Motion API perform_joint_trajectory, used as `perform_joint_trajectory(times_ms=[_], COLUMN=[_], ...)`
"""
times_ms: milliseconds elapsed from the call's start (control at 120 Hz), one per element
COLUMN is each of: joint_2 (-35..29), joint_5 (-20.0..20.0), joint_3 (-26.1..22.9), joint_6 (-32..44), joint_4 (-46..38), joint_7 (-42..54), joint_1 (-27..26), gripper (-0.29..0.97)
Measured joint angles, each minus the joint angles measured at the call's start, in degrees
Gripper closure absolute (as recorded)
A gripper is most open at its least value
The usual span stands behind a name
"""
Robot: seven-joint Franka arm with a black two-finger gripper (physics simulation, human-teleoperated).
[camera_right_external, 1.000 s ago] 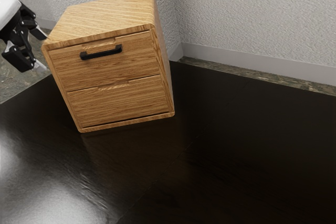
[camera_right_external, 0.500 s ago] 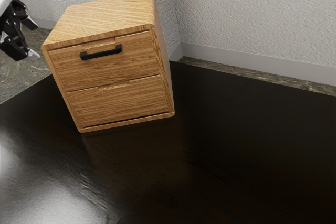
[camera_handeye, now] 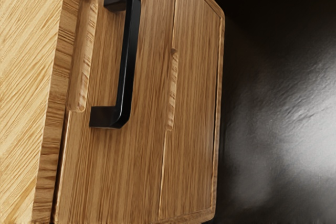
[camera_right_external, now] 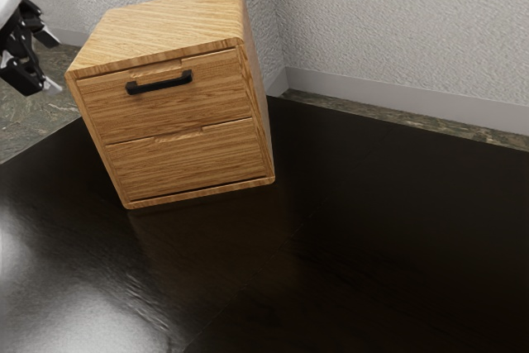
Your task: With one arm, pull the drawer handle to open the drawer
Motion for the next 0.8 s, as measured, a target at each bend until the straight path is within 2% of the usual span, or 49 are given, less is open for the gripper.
perform_joint_trajectory(times_ms=[800], joint_2=[3.9], joint_5=[-1.0], joint_3=[0.5], joint_6=[4.9], joint_4=[-1.2], joint_7=[3.5], joint_1=[-0.3], gripper=[0.00])
